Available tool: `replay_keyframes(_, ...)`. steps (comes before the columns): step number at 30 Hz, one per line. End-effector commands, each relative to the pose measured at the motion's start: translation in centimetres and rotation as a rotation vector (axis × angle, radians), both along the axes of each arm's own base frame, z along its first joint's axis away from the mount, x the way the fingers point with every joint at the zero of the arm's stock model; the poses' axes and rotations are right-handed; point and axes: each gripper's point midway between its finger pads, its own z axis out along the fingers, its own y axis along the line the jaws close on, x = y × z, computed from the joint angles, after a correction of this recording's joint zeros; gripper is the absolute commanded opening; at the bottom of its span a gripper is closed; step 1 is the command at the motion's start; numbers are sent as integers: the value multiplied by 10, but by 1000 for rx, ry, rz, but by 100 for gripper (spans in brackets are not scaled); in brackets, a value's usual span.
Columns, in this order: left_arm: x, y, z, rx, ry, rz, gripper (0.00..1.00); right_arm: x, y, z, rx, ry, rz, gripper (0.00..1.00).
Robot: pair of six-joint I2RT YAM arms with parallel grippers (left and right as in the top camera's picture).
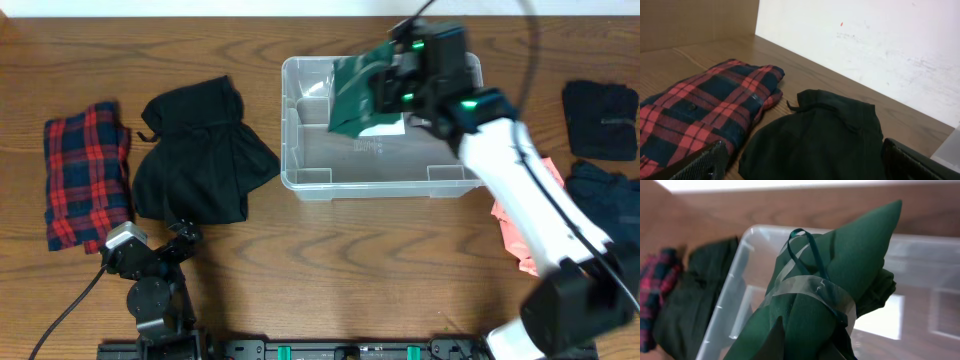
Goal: Pack container
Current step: 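Carry the green bundle into the clear bin and release it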
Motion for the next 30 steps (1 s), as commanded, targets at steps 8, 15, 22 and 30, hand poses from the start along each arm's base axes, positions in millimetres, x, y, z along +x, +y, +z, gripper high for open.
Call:
replay_keyframes(8, -3, 4, -18, -7, 56, 25, 98, 8, 61, -61, -15, 38, 65, 3)
replay_keyframes(15, -3, 4, -18, -8, 56, 25, 98, 15, 67, -94, -46, 57, 87, 7)
replay_keyframes(22, -3, 4, -18, -7, 55, 25, 98, 15, 67, -108, -124, 22, 173, 73)
replay_keyframes(30, -3, 4, -18, -8, 56, 25, 98, 18, 62, -91, -160, -57, 256, 99)
